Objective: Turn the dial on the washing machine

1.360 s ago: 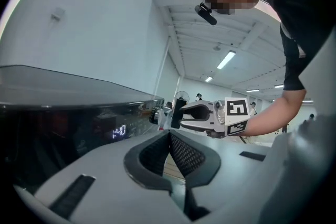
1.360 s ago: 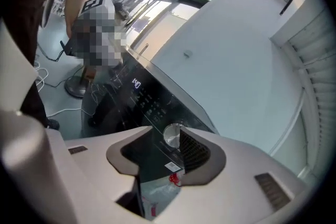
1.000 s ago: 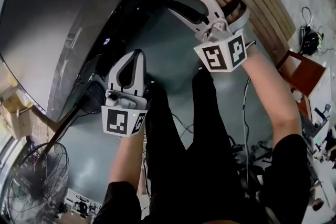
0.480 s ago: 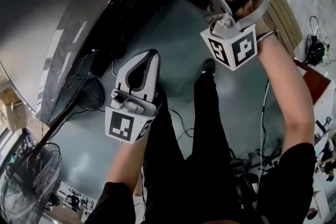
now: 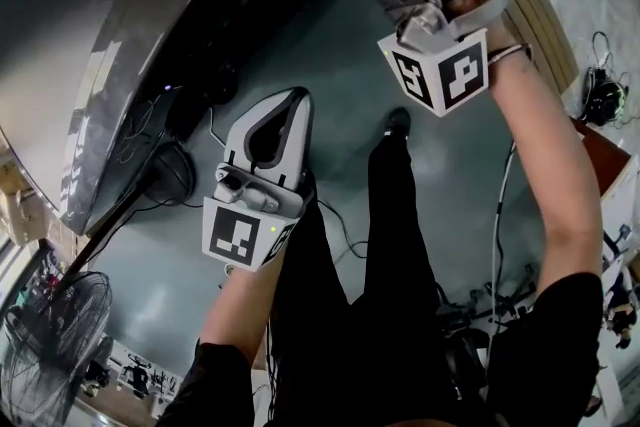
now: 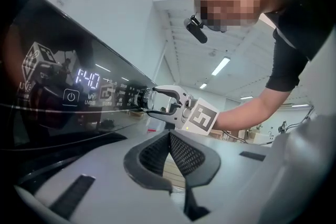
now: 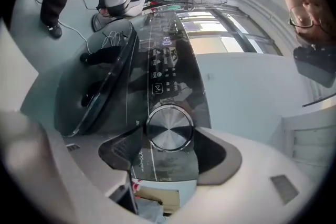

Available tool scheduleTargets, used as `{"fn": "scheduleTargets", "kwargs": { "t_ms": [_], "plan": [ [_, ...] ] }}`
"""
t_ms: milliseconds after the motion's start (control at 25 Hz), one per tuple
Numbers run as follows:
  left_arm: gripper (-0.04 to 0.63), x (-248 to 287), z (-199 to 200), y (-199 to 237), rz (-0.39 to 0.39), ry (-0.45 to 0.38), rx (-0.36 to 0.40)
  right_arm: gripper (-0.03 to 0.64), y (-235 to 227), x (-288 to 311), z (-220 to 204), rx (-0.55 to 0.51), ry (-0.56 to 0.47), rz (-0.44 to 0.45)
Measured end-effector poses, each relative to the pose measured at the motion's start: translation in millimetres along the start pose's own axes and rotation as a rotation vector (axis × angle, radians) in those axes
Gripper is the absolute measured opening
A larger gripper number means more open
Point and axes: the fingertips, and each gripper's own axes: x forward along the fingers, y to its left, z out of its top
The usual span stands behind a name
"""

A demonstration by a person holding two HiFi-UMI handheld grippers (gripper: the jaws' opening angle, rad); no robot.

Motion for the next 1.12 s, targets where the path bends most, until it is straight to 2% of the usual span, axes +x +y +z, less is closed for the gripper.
{"fn": "scheduleTargets", "kwargs": {
  "t_ms": [200,320,560,840,1120],
  "plan": [
    [0.015,-0.7,-6.0,4.7,0.031,0.016,0.020,0.285,-4.5,3.5,-2.0,0.018,0.002,-0.002],
    [0.015,-4.1,-4.3,13.2,0.075,0.009,0.031,0.285,-3.5,5.5,3.0,0.017,-0.016,0.000],
    [0.015,-10.7,-5.6,18.1,0.118,0.040,0.131,0.285,-4.7,4.5,3.6,0.051,-0.026,0.020],
    [0.015,-4.4,4.0,23.9,0.154,-0.003,0.077,0.284,-4.9,4.2,4.1,0.106,-0.021,0.028],
    [0.015,-4.9,3.4,24.0,0.150,-0.003,0.069,0.284,-4.6,5.7,3.9,0.239,-0.003,0.026]
  ]
}}
